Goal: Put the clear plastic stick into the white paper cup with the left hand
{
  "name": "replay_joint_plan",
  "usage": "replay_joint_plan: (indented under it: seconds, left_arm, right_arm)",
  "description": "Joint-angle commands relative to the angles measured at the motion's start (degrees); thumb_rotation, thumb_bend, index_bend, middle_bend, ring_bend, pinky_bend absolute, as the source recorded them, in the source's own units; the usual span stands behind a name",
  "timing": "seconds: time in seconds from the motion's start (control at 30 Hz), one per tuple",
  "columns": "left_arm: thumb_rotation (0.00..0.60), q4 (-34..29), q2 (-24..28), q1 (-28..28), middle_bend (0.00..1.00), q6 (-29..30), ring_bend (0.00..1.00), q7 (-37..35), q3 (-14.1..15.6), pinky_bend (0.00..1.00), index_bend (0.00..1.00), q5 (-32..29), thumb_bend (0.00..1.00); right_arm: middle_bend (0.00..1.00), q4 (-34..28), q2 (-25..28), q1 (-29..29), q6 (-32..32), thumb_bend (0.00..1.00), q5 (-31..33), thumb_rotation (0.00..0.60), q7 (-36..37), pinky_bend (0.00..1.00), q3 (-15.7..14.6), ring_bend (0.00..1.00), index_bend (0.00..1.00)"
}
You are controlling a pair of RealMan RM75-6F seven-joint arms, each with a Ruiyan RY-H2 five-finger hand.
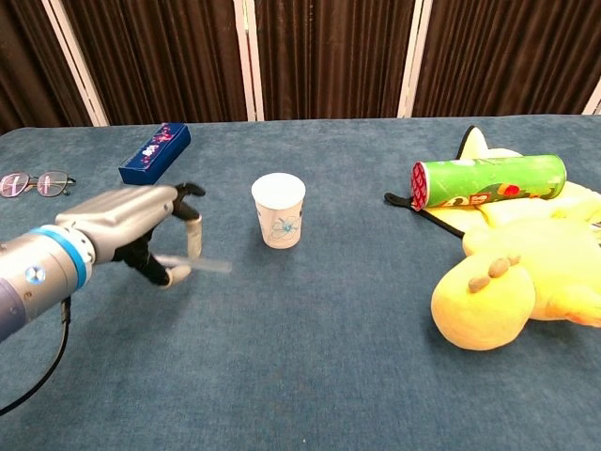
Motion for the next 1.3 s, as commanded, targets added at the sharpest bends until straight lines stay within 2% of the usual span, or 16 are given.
replay_joint_plan:
  seconds: [0.03,0.23,0.37,0.47,0.7,0.87,1.3]
  left_arm:
    - [0.600,-3.1,0.4,0.1,0.00,0.6,0.00,-4.7,-2.7,0.00,0.54,0.8,0.41]
    - [0.600,-4.5,-0.8,0.3,0.00,-0.4,0.00,-15.8,-6.9,0.00,0.54,1.4,0.41]
    - [0.600,-6.4,-1.5,0.0,0.00,-2.6,0.00,-24.3,-11.6,0.00,0.54,-1.7,0.41]
    - [0.600,-7.5,-1.4,-0.9,0.00,-3.9,0.00,-27.4,-14.6,0.00,0.54,-3.6,0.41]
    - [0.600,-7.2,-0.8,-3.0,0.00,-6.8,0.00,-34.5,-19.4,0.00,0.54,-4.0,0.41]
    - [0.600,-5.9,-1.2,-4.2,0.00,-8.5,0.00,-39.3,-21.5,0.00,0.54,-5.2,0.41]
    - [0.600,0.3,-3.4,-7.2,0.00,-10.9,0.00,-45.3,-22.6,0.00,0.54,-5.5,0.41]
  right_arm:
    - [0.00,0.0,0.0,0.1,-0.1,0.08,0.0,0.600,0.0,0.00,0.0,0.00,0.00]
    - [0.00,-0.3,0.2,0.3,-0.6,0.08,0.3,0.600,0.0,0.00,0.1,0.00,0.00]
    - [0.00,-0.7,0.4,0.6,-1.1,0.08,0.7,0.600,-0.3,0.00,0.3,0.00,0.00]
    - [0.00,-1.1,0.6,0.8,-1.6,0.08,1.0,0.600,-0.5,0.00,0.4,0.00,0.00]
    - [0.00,-1.9,1.0,1.3,-2.6,0.08,1.9,0.600,-0.4,0.00,0.7,0.00,0.00]
    - [0.00,-1.8,0.9,1.2,-2.4,0.08,1.9,0.600,-0.4,0.00,0.7,0.00,0.00]
    - [0.00,-1.5,0.8,1.2,-2.3,0.08,1.7,0.600,-0.1,0.00,0.6,0.00,0.00]
